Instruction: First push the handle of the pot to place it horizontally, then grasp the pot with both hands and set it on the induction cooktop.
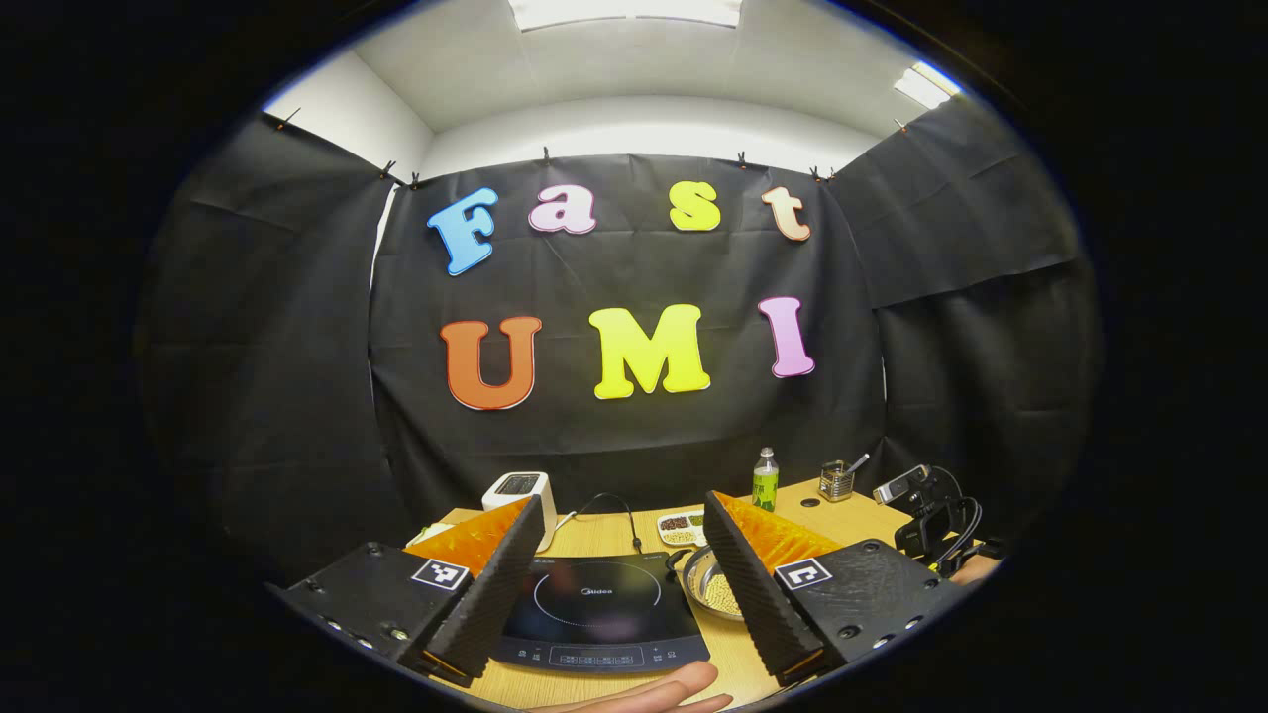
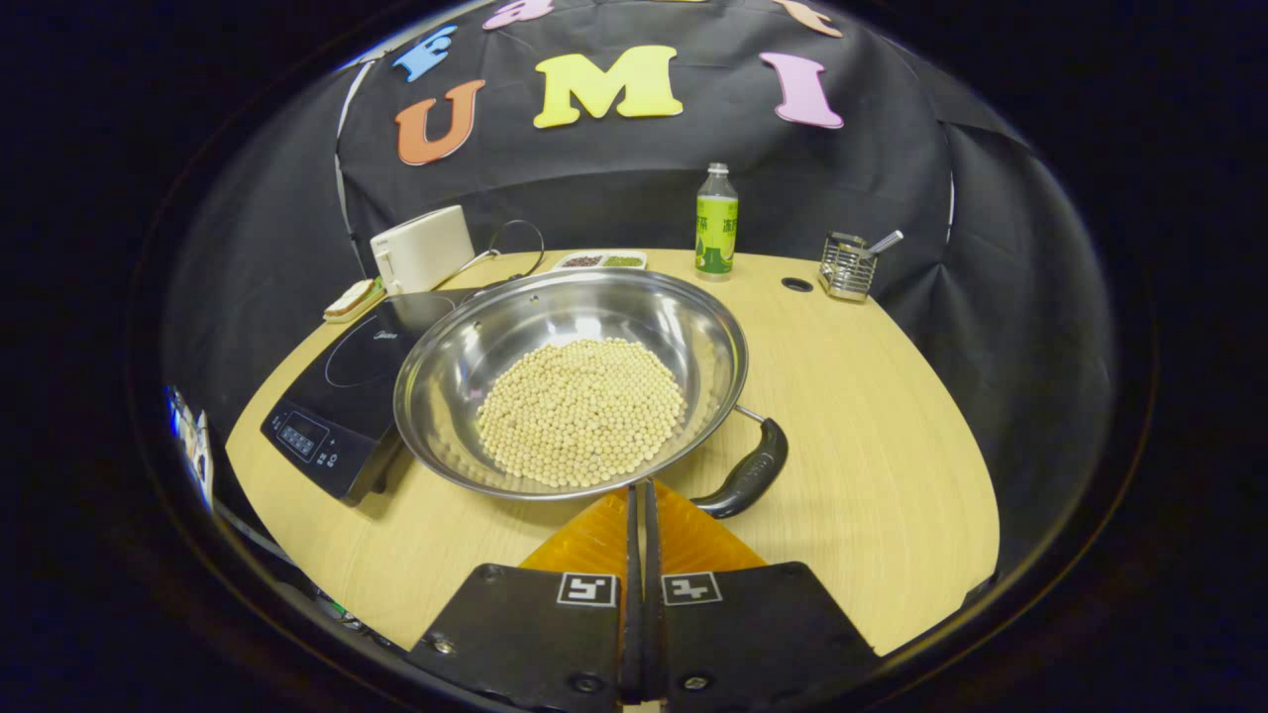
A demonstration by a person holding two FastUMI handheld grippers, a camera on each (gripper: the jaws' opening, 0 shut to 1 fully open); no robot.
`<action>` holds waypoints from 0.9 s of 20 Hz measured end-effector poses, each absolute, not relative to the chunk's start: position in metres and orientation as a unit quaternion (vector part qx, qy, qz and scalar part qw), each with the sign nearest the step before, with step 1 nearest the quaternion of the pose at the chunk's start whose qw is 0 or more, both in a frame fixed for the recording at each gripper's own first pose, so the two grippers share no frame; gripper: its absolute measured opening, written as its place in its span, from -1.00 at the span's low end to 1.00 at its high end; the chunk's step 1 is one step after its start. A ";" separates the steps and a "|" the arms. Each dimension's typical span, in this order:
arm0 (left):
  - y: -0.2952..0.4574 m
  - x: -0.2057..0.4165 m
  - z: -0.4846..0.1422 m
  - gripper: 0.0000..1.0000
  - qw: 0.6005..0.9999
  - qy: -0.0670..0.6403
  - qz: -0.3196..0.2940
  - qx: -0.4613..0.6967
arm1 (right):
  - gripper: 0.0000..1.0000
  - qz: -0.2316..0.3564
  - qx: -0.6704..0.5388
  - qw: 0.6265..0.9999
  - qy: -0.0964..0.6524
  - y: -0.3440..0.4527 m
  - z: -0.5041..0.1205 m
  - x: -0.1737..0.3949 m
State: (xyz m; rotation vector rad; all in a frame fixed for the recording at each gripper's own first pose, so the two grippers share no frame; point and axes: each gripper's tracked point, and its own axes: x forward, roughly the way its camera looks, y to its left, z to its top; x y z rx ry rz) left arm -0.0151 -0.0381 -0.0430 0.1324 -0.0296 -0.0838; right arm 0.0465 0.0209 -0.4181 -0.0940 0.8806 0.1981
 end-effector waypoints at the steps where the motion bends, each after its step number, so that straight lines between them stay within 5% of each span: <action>1: -0.039 -0.013 -0.043 0.92 0.997 -0.015 -0.042 0.066 | -0.92 0.097 -0.044 0.897 0.430 0.020 -0.419 0.049; 18: -0.027 0.047 -0.030 0.93 0.998 -0.028 -0.004 0.054 | -0.92 0.109 -0.024 0.877 0.468 -0.013 -0.434 0.091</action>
